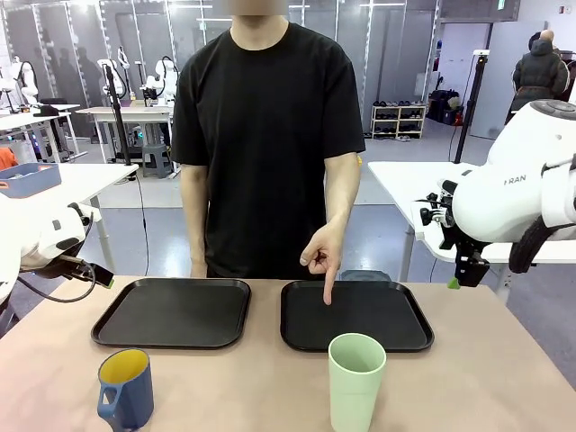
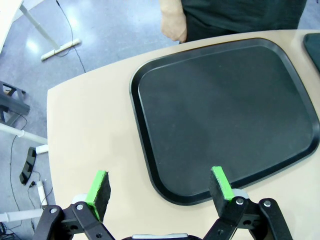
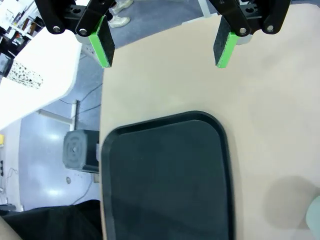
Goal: Sort and store the cups by type.
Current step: Pick up the Reusable plastic cup.
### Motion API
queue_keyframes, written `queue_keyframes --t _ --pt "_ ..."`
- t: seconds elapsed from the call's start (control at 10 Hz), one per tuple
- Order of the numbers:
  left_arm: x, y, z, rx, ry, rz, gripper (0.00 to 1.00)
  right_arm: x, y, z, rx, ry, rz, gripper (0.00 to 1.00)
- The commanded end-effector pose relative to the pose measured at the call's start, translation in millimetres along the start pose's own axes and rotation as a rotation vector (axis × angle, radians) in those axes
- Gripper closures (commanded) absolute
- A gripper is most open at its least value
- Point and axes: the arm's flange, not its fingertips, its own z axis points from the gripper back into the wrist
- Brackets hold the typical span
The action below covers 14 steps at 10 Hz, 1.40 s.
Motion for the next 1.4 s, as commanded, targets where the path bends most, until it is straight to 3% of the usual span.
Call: queue_keyframes --t 0.0,0.4,0.9,1.1,1.3 --pt "1.6 -1.0 0.2 0.002 -0.001 0.002 0.0 -8.6 22.6 -8.6 0.062 -0.017 0.02 0.0" --pt "1.6 -1.0 0.2 0.002 -0.001 0.002 0.0 -14.3 81.2 -30.7 0.157 -0.093 0.069 0.0" --pt "1.6 -1.0 0.2 0.002 -0.001 0.002 0.0 -6.2 114.9 -74.0 0.215 -0.387 0.0 0.0" --pt "1.6 -1.0 0.2 0.002 -0.001 0.002 0.0 -7.0 112.7 -84.1 0.244 -0.556 -0.031 0.0" --pt "1.6 -1.0 0.2 0.002 -0.001 0.002 0.0 -11.5 107.0 -100.0 0.297 -0.666 -0.025 0.0"
